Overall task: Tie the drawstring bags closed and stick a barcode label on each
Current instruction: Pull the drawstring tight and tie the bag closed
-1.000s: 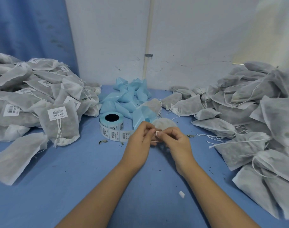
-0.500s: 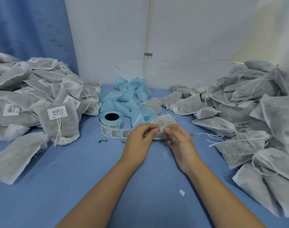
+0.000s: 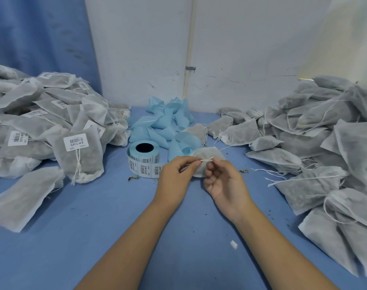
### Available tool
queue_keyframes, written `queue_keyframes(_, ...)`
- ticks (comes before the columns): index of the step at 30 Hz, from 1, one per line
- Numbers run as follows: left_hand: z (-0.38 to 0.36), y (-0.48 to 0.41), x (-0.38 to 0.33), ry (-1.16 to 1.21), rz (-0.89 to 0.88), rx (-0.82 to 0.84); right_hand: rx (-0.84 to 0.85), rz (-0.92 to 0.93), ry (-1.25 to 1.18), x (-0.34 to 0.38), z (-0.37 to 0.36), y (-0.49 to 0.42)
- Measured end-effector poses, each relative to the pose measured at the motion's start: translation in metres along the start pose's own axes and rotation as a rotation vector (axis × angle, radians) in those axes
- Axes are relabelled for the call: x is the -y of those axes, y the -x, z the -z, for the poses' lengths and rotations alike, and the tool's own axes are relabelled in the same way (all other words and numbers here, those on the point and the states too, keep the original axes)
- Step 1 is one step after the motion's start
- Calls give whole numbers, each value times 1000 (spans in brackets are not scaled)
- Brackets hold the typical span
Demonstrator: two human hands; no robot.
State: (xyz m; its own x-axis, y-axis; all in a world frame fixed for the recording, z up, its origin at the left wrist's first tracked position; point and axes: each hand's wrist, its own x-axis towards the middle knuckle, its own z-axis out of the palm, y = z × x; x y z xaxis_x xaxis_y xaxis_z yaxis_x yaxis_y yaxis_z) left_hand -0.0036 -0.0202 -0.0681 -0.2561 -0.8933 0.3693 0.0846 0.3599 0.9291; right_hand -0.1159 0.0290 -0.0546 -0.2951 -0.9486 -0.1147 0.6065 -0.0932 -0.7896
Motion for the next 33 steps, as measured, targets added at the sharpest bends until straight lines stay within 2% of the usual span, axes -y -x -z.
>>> queue_keyframes(8, 1, 2, 1, -3, -36, -16, 168, -129, 278, 4, -1, 6)
queue_keyframes(12, 3, -1, 3, 6, -8, -37, 207, -90, 412, 0, -5, 7)
queue_keyframes(21, 4, 1, 2, -45, -32, -10, 104, -149, 235, 5, -1, 3)
queue_keyframes(26, 3, 1, 1, -72, -39, 6, 127, -74, 277, 1, 0, 3)
queue_keyframes(29, 3, 1, 1, -46, -14, 1, 144, -35, 224, 0, 3, 3)
queue_keyframes(33, 5, 0, 4, -49, 44, -69, 89, 91, 203, -3, 3, 2)
